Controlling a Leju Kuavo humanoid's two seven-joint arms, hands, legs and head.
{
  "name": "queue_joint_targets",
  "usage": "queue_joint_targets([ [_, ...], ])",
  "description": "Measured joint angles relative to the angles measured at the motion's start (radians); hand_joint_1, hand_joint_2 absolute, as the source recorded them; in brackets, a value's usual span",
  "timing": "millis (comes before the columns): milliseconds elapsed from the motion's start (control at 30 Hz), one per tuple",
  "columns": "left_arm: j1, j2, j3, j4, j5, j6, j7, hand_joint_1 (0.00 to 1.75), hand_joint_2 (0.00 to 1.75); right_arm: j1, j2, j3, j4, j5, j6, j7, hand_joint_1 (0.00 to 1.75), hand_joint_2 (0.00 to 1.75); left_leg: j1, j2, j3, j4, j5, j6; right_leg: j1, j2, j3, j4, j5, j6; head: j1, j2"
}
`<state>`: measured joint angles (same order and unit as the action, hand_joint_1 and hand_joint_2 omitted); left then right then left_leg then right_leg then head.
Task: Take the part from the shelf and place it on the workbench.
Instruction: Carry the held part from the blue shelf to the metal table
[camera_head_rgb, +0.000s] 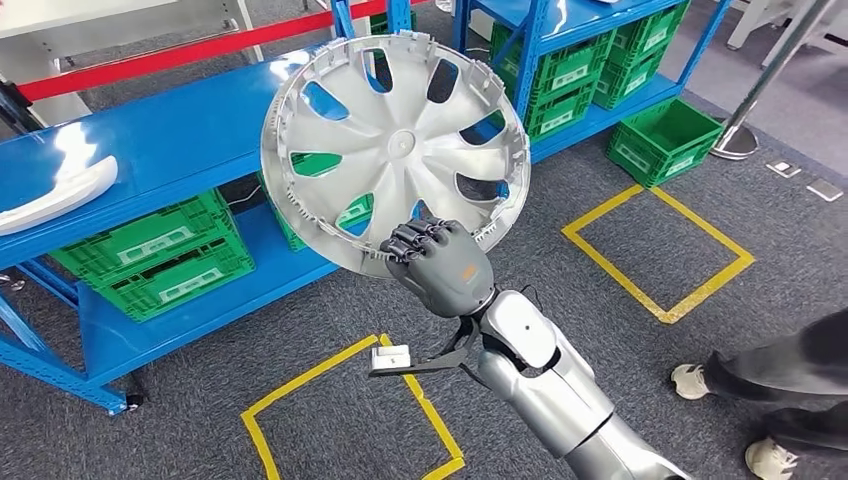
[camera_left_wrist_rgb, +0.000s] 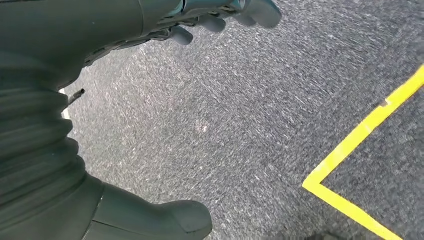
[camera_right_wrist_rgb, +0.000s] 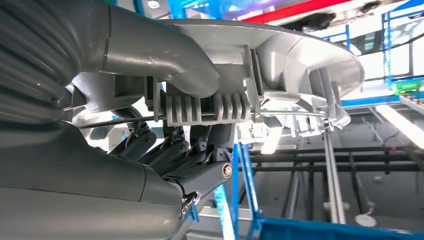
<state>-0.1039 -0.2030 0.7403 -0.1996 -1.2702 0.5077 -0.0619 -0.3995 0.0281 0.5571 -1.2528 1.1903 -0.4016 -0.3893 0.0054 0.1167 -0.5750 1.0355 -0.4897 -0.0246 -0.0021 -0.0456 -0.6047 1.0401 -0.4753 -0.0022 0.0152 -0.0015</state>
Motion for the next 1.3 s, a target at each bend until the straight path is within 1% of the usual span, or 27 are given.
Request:
queue_joint_targets([
  [33,0.000,-0.001,0.000,0.000,0.000,0.005,0.000,0.00,1.75,-0.001,0.002,0.001,0.002,-0.003,0.002,0.000,1.75,1.75,0.002,-0.007,-0.001,0.002,-0.004,-0.007,-0.001,0.009,-0.001,-0.003,0.003,-0.006,0.000,0.000],
  [100,0.000,-0.001,0.000,0.000,0.001,0.015,0.000,0.00,1.75,-0.002,0.006,0.002,0.007,-0.007,0.006,0.000,1.75,1.75,0.005,-0.050,-0.017,0.042,-0.036,-0.017,-0.006,0.026,-0.002,-0.008,0.010,-0.018,-0.001,0.000],
  [133,0.001,-0.001,0.000,0.000,0.002,0.018,-0.001,0.00,1.75,-0.002,0.008,0.003,0.009,-0.008,0.007,0.000,1.75,1.75,0.007,-0.074,-0.026,0.064,-0.053,-0.020,-0.008,0.030,-0.002,-0.008,0.011,-0.020,-0.001,0.000],
  [167,0.001,-0.001,0.001,0.000,0.002,0.020,-0.001,0.00,1.75,-0.002,0.010,0.004,0.010,-0.009,0.007,0.000,1.75,1.75,0.007,-0.087,-0.034,0.083,-0.067,-0.020,-0.009,0.033,-0.003,-0.008,0.012,-0.022,-0.001,0.000],
  [367,0.003,-0.001,0.001,0.000,0.003,0.021,-0.001,0.00,1.75,-0.002,0.012,0.005,0.012,-0.010,0.008,0.000,1.75,1.75,0.007,-0.094,-0.045,0.110,-0.081,-0.021,-0.009,0.037,-0.004,-0.008,0.012,-0.023,-0.001,0.000],
  [433,0.008,-0.001,0.002,0.001,0.007,0.028,-0.002,0.00,1.75,-0.001,0.016,0.007,0.018,-0.012,0.007,-0.001,1.75,1.75,0.007,-0.104,-0.083,0.195,-0.113,-0.021,-0.008,0.057,-0.005,-0.008,0.013,-0.024,-0.001,0.000],
  [467,0.012,-0.001,0.004,0.001,0.011,0.032,-0.002,0.00,1.75,-0.001,0.018,0.008,0.024,-0.014,0.005,-0.002,1.75,1.75,0.007,-0.109,-0.098,0.229,-0.117,-0.020,-0.007,0.073,-0.006,-0.007,0.014,-0.025,-0.001,0.000],
  [500,0.014,0.000,0.006,0.001,0.014,0.036,-0.004,0.00,1.75,0.002,0.019,0.010,0.031,-0.017,-0.001,-0.003,1.75,1.75,0.007,-0.127,-0.087,0.201,-0.090,-0.016,-0.007,0.096,-0.007,-0.006,0.014,-0.023,-0.001,0.000],
  [567,0.015,0.002,0.009,0.002,0.015,0.039,-0.007,0.00,1.75,0.011,0.019,0.011,0.043,-0.021,-0.017,-0.005,1.75,1.75,0.009,-0.167,-0.030,0.070,-0.025,-0.001,-0.012,0.160,-0.019,-0.006,0.025,-0.001,-0.001,0.000],
  [600,0.014,0.003,0.010,0.002,0.015,0.040,-0.008,0.00,1.75,0.016,0.020,0.011,0.047,-0.023,-0.024,-0.005,1.75,1.75,0.012,-0.180,-0.001,0.005,0.000,0.008,-0.015,0.178,-0.027,-0.006,0.029,0.011,-0.001,0.000],
  [633,0.013,0.004,0.010,0.001,0.014,0.040,-0.008,0.00,1.75,0.019,0.020,0.012,0.049,-0.023,-0.026,-0.006,1.75,1.75,0.013,-0.175,0.004,-0.008,-0.002,0.017,-0.015,0.171,-0.039,0.002,0.027,0.023,0.002,0.000],
  [667,0.012,0.003,0.010,0.001,0.012,0.040,-0.007,0.00,1.75,0.020,0.019,0.012,0.050,-0.022,-0.025,-0.004,1.75,1.75,0.015,-0.160,0.007,-0.014,0.001,0.023,-0.012,0.142,-0.052,0.026,0.013,0.027,0.006,0.000],
  [733,0.013,0.002,0.010,0.001,0.008,0.037,-0.005,0.00,1.75,0.021,0.019,0.012,0.052,-0.019,-0.023,-0.001,1.75,1.75,0.012,-0.130,0.008,-0.016,0.001,0.032,-0.009,0.076,-0.106,0.138,-0.044,0.036,0.012,0.000],
  [767,0.014,0.002,0.010,0.002,0.005,0.035,-0.004,0.00,1.75,0.021,0.019,0.012,0.052,-0.017,-0.022,0.001,1.75,1.75,0.011,-0.113,0.008,-0.015,0.000,0.035,-0.010,0.062,-0.139,0.205,-0.071,0.040,0.012,0.000],
  [800,0.014,0.002,0.010,0.002,0.004,0.033,-0.002,0.00,1.75,0.024,0.018,0.013,0.052,-0.016,-0.021,0.003,1.75,1.75,0.009,-0.096,0.008,-0.013,-0.002,0.036,-0.010,0.056,-0.162,0.256,-0.086,0.042,0.012,0.000],
  [833,0.014,0.001,0.010,0.002,0.002,0.031,-0.002,0.00,1.75,0.027,0.017,0.013,0.052,-0.015,-0.020,0.004,1.75,1.75,0.009,-0.081,0.008,-0.010,-0.004,0.036,-0.011,0.053,-0.166,0.267,-0.080,0.043,0.012,0.000],
  [867,0.014,0.000,0.010,0.002,0.001,0.030,-0.002,0.00,1.75,0.030,0.016,0.013,0.052,-0.014,-0.019,0.005,1.75,1.75,0.009,-0.066,0.008,-0.008,-0.007,0.035,-0.011,0.049,-0.150,0.238,-0.059,0.043,0.012,0.000],
  [900,0.013,-0.002,0.010,0.002,0.000,0.029,-0.002,0.00,1.75,0.033,0.015,0.012,0.052,-0.014,-0.018,0.006,1.75,1.75,0.008,-0.053,0.008,-0.005,-0.010,0.033,-0.010,0.037,-0.114,0.173,-0.027,0.040,0.012,0.000],
  [967,0.012,-0.005,0.010,0.002,-0.002,0.029,-0.002,0.00,1.75,0.035,0.013,0.012,0.051,-0.010,-0.017,0.006,1.75,1.75,0.004,-0.030,0.009,0.000,-0.016,0.027,-0.002,-0.005,-0.044,0.044,0.012,0.027,0.012,0.000],
  [1000,0.012,-0.007,0.010,0.002,-0.002,0.028,-0.002,0.00,1.75,0.035,0.013,0.012,0.050,-0.008,-0.016,0.007,1.75,1.75,0.002,-0.021,0.010,0.001,-0.018,0.022,0.002,-0.018,-0.025,0.008,0.019,0.019,0.012,0.000],
  [1033,0.011,-0.008,0.010,0.002,-0.003,0.028,-0.002,0.00,1.75,0.035,0.012,0.012,0.049,-0.005,-0.014,0.009,1.75,1.75,0.000,-0.012,0.012,0.000,-0.019,0.016,0.005,-0.021,-0.022,-0.002,0.017,0.012,0.011,0.000],
  [1100,0.010,-0.011,0.010,0.001,-0.004,0.026,-0.002,0.00,1.75,0.037,0.010,0.012,0.046,0.001,-0.009,0.017,1.75,1.75,0.000,0.000,0.015,-0.003,-0.020,0.005,0.004,0.001,-0.023,-0.006,0.024,0.001,0.011,0.000],
  [1133,0.009,-0.012,0.010,0.001,-0.004,0.026,-0.002,0.00,1.75,0.039,0.008,0.012,0.044,0.003,-0.006,0.020,1.75,1.75,0.002,-0.012,0.014,0.002,-0.027,0.000,0.001,0.011,-0.022,-0.010,0.027,-0.004,0.011,0.000],
  [1167,0.009,-0.013,0.010,0.001,-0.005,0.026,-0.002,0.00,1.75,0.040,0.007,0.012,0.042,0.006,-0.002,0.023,1.75,1.75,0.003,-0.035,0.006,0.022,-0.043,-0.005,-0.003,0.021,-0.021,-0.014,0.030,-0.010,0.011,0.000],
  [1233,0.010,-0.014,0.010,0.002,-0.007,0.025,-0.003,0.00,1.75,0.043,0.006,0.012,0.037,0.012,0.007,0.028,1.75,1.75,0.006,-0.092,-0.037,0.124,-0.102,-0.011,-0.009,0.042,-0.020,-0.018,0.034,-0.017,0.009,0.000],
  [1267,0.011,-0.014,0.010,0.002,-0.007,0.024,-0.002,0.00,1.75,0.044,0.006,0.012,0.036,0.015,0.011,0.031,1.75,1.75,0.006,-0.105,-0.067,0.191,-0.131,-0.013,-0.009,0.055,-0.021,-0.017,0.035,-0.019,0.008,0.000],
  [1300,0.013,-0.015,0.010,0.002,-0.008,0.023,-0.002,0.00,1.75,0.045,0.006,0.012,0.035,0.017,0.014,0.033,1.75,1.75,0.006,-0.110,-0.091,0.243,-0.148,-0.014,-0.009,0.069,-0.021,-0.017,0.035,-0.020,0.008,0.000],
])
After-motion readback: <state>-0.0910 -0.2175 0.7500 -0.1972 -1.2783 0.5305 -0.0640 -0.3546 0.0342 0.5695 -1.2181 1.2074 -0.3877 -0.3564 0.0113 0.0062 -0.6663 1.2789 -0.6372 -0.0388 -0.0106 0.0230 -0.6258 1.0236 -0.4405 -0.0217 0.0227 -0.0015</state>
